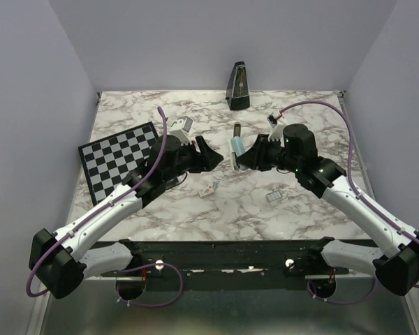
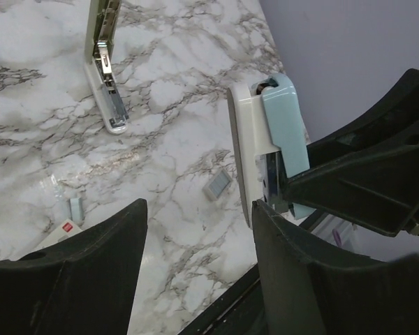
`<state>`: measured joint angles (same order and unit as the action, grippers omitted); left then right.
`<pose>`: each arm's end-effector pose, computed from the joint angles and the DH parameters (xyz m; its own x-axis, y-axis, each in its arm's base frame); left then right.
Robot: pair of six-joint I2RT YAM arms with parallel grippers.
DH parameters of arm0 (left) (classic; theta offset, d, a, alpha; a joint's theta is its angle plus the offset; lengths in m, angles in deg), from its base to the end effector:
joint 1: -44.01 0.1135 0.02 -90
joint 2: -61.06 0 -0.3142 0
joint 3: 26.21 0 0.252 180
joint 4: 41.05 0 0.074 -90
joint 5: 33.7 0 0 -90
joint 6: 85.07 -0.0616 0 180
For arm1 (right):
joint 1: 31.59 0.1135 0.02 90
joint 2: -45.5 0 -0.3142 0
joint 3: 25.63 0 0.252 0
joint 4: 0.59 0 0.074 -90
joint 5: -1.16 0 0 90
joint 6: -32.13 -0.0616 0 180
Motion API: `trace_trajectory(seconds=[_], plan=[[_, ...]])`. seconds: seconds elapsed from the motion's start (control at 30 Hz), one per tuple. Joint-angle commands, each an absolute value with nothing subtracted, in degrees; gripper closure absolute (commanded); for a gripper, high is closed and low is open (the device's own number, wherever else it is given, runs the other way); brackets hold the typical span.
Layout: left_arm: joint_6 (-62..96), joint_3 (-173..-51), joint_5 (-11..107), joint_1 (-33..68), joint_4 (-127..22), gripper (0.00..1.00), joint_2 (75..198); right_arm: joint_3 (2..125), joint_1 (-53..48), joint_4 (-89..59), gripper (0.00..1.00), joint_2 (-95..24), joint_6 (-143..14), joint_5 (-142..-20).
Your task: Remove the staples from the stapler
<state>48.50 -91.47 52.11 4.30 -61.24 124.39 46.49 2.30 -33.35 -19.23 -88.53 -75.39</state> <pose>0.1967 -0.1692 0.3603 -0.6506 -0.3532 -0.6723 0.3342 0.6617 -0.6711 0.2052 0.1551 0.3727 -0.6715 0.1464 -0.7264 -0.4352 0.7155 0.5465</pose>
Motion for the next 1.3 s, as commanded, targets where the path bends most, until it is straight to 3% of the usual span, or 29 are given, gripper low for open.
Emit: trace_trajectory(seconds=[0.0,0.7,0.93,1.13,1.27], plan=[[51.95,-90.79,47.95,4.63,-55.19,0.33,124.43,45.27,3.39,-27.99,0.99,-18.39,-91.97,-73.99],[51.52,-89.73,44.7,4.46,-52.45,0.5,131.55,43.78,6.2,-23.6,0.99,-20.06,-95.14,-76.1],[50.28,-89.2,44.08,4.54,-52.1,0.61,132.61,43.95,6.82,-23.51,0.99,-21.12,-94.52,-77.95],[51.69,-89.64,41.27,4.54,-54.29,0.54,133.75,43.86,6.82,-23.42,0.99,-21.91,-93.56,-79.61],[51.43,-89.99,42.14,4.46,-57.02,0.57,133.49,43.51,6.82,-23.6,0.99,-21.91,-92.68,-80.93]])
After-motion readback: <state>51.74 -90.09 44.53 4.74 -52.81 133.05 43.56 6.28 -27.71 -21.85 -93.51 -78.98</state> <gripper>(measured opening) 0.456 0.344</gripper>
